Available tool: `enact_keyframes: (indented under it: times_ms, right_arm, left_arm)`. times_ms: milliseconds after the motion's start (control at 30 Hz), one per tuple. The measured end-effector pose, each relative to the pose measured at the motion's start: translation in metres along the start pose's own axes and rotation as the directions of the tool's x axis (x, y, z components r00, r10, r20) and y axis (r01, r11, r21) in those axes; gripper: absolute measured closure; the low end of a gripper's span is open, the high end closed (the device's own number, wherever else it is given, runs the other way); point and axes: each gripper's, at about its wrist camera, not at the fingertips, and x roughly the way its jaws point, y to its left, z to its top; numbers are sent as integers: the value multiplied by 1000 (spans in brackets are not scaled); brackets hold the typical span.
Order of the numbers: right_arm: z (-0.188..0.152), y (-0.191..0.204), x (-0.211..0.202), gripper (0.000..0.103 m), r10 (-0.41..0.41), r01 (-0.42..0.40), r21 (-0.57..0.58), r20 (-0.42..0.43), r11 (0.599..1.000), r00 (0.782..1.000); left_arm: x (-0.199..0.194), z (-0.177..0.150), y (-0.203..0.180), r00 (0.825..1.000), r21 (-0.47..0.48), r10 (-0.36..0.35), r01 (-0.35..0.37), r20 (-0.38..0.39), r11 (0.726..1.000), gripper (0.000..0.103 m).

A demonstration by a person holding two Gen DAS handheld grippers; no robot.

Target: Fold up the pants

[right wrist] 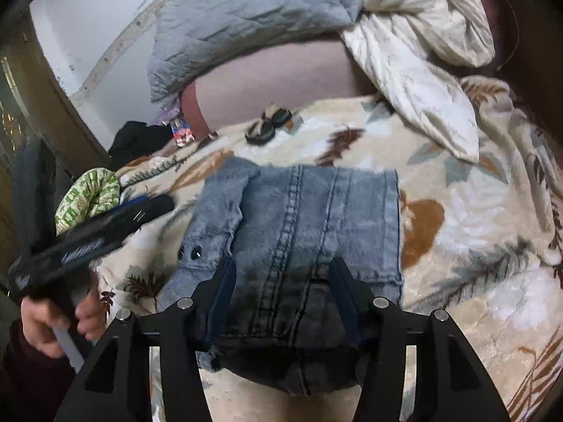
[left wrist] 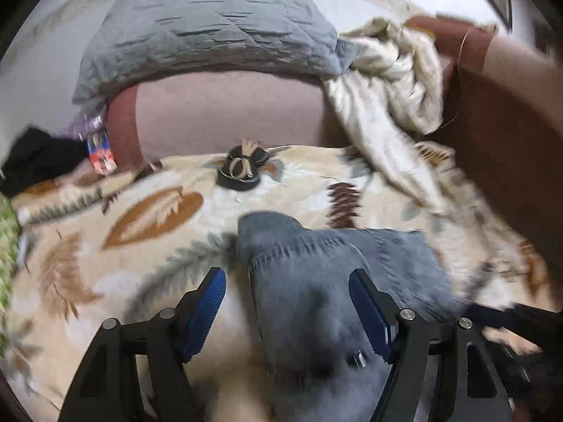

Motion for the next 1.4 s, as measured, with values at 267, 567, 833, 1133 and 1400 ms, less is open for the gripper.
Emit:
enact_keyframes:
  times_ms: [267, 567, 833, 1133, 1400]
  right_arm:
    - [-12, -8, 27, 47, -35, 33, -19, -120, 999, 992]
    - [-19, -9, 45, 45, -51, 46, -35, -158, 998, 986]
    - [-15, -7, 23, 44, -31, 30, -11, -103, 999, 994]
    - [-11, 22, -19, 44, -37, 42, -50, 80, 998, 996]
    - [-11, 18, -21, 43, -102, 106, -20, 124, 994, 987]
  left_arm:
    - [76, -12, 7, 977, 40, 114, -108, -183, 993, 26]
    - [71, -21, 11, 980, 16, 139, -138, -142, 990, 17]
    - [-39, -45, 15, 976, 115, 211, -216, 50, 970, 17]
    - [-112, -78, 14, 928, 123, 304, -335, 218, 934, 4]
    - [-99, -83, 18, 944, 87, 259, -281, 202, 956, 1]
